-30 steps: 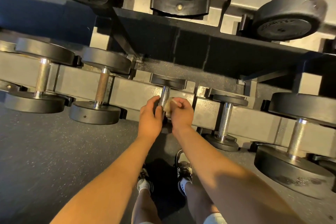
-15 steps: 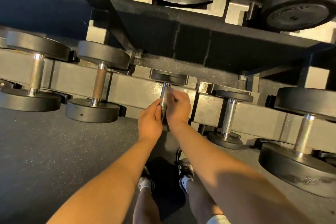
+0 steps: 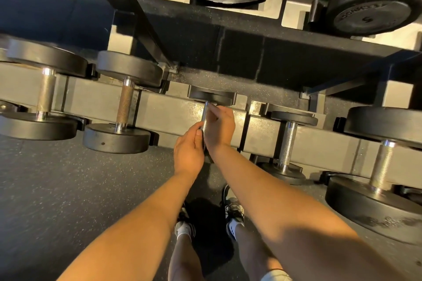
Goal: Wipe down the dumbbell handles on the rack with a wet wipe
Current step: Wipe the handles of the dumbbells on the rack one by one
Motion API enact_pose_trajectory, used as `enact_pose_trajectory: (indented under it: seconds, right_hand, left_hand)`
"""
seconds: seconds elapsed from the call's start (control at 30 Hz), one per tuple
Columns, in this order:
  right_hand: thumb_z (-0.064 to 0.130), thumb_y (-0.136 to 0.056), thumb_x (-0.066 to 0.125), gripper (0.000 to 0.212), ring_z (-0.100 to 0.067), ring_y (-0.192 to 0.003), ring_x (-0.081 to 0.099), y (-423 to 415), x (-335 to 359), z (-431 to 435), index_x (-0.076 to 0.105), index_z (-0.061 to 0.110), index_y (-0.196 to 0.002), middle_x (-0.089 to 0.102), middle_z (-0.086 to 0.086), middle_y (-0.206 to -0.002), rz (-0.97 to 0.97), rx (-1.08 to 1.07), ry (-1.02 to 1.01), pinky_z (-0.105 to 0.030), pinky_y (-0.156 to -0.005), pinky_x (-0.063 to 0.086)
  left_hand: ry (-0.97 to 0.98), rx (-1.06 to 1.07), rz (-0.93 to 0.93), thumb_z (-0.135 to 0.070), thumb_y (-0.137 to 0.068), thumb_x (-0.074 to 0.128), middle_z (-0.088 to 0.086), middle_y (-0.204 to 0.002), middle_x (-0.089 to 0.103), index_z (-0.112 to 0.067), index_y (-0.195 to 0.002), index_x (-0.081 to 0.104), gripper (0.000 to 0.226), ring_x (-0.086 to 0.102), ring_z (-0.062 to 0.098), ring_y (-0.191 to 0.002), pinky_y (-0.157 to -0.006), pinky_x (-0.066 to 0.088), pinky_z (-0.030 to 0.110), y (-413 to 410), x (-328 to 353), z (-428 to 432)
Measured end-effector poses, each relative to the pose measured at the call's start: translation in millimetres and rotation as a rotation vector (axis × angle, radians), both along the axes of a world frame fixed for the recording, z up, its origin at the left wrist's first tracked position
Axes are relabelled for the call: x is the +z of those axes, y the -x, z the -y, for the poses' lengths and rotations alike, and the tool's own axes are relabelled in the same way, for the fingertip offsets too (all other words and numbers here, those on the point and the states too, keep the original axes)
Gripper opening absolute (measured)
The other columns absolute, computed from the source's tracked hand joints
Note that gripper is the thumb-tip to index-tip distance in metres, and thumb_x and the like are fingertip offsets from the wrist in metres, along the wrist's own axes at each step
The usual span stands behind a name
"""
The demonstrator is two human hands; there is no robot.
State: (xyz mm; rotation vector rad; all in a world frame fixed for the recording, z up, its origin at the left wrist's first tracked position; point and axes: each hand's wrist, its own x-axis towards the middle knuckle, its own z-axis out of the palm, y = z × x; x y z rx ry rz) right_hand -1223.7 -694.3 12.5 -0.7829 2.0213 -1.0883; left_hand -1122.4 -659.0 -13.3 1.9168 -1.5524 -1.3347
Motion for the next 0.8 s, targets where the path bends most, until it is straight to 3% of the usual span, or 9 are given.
enact_pose_trajectory:
  seconds: [0.03, 0.1, 0.17, 0.23, 0.37, 0.47, 0.57, 0.7, 0.8]
  right_hand:
    - [0.003, -0.098, 0.054, 0.024, 0.003, -0.082, 0.049, -4, -3, -5, 0.063, 0.025, -0.091, 0.051, 0.016, -0.088, -0.073, 0.027, 0.005, -0.01, -0.085, 0.041]
    - [-0.004, -0.094, 0.059, 0.021, -0.008, -0.084, 0.056, -16, -5, -21, 0.063, 0.014, -0.085, 0.058, 0.005, -0.083, -0.024, -0.055, -0.038, -0.018, -0.084, 0.047]
    - [0.001, -0.095, 0.062, 0.014, -0.01, -0.094, 0.059, -20, -12, -44, 0.073, 0.009, -0.101, 0.061, 0.004, -0.096, -0.07, 0.065, -0.089, -0.012, -0.088, 0.047]
    - [0.004, -0.095, 0.063, 0.022, -0.008, -0.098, 0.059, -18, -14, -49, 0.074, 0.01, -0.113, 0.06, 0.002, -0.108, -0.087, 0.053, -0.104, -0.007, -0.093, 0.044]
    - [-0.001, -0.095, 0.061, 0.025, 0.003, -0.094, 0.055, -6, -7, -18, 0.073, 0.009, -0.115, 0.06, -0.003, -0.112, 0.022, -0.109, -0.045, 0.001, -0.087, 0.039]
    - [0.0, -0.095, 0.061, 0.023, -0.003, -0.095, 0.058, -13, -9, -15, 0.072, 0.002, -0.114, 0.063, -0.006, -0.113, 0.125, -0.135, -0.033, 0.0, -0.082, 0.04]
    - [0.003, -0.095, 0.062, 0.022, 0.003, -0.087, 0.062, -26, -14, -47, 0.071, 0.0, -0.115, 0.065, -0.001, -0.104, 0.04, -0.061, -0.087, -0.002, -0.079, 0.044]
    - [0.009, -0.095, 0.064, 0.018, 0.002, -0.092, 0.058, -22, -12, -47, 0.076, 0.01, -0.11, 0.065, -0.006, -0.111, 0.072, -0.064, -0.084, -0.016, -0.092, 0.049]
    - [-0.001, -0.094, 0.062, 0.02, 0.012, -0.091, 0.057, -12, -4, -19, 0.073, -0.001, -0.111, 0.063, -0.019, -0.117, 0.131, -0.17, -0.012, -0.004, -0.085, 0.043]
  left_hand:
    - [-0.014, 0.003, 0.001, -0.045, -0.108, 0.031, 0.0, -0.13, 0.061, -0.047, -0.14, 0.049, 0.036, 0.054, 0.02, -0.122, -0.105, 0.048, 0.046, 0, 1, 0]
    - [-0.019, 0.008, 0.002, -0.046, -0.109, 0.029, 0.001, -0.131, 0.06, -0.048, -0.142, 0.046, 0.037, 0.053, 0.02, -0.123, -0.104, 0.048, 0.044, 0, 2, -1]
    - [-0.026, 0.008, 0.001, -0.046, -0.109, 0.028, 0.003, -0.127, 0.061, -0.047, -0.143, 0.045, 0.038, 0.055, 0.02, -0.119, -0.101, 0.048, 0.043, -2, 1, -1]
    - [-0.022, -0.01, -0.006, -0.046, -0.109, 0.029, 0.004, -0.122, 0.062, -0.046, -0.143, 0.045, 0.038, 0.058, 0.021, -0.113, -0.098, 0.05, 0.043, -3, 1, 0]
    - [0.058, -0.107, -0.003, -0.051, -0.106, 0.025, -0.004, -0.121, 0.065, -0.043, -0.149, 0.04, 0.046, 0.06, 0.02, -0.111, -0.095, 0.052, 0.045, -4, -3, -2]
    - [0.069, -0.11, -0.065, -0.061, -0.1, 0.026, -0.009, -0.128, 0.065, -0.045, -0.149, 0.041, 0.053, 0.058, 0.017, -0.121, -0.103, 0.049, 0.047, -6, -5, -1]
    - [0.055, -0.127, -0.039, -0.058, -0.099, 0.029, -0.008, -0.131, 0.064, -0.045, -0.145, 0.046, 0.051, 0.057, 0.014, -0.123, -0.104, 0.049, 0.047, -8, -6, -1]
    - [0.092, -0.168, -0.04, -0.055, -0.104, 0.026, -0.006, -0.133, 0.063, -0.036, -0.143, 0.053, 0.051, 0.057, 0.017, -0.122, -0.105, 0.048, 0.046, -11, -9, -2]
    - [0.054, -0.19, -0.022, -0.036, -0.11, 0.033, -0.007, -0.141, 0.057, -0.033, -0.148, 0.049, 0.041, 0.046, 0.01, -0.128, -0.11, 0.038, 0.031, -16, -2, -3]
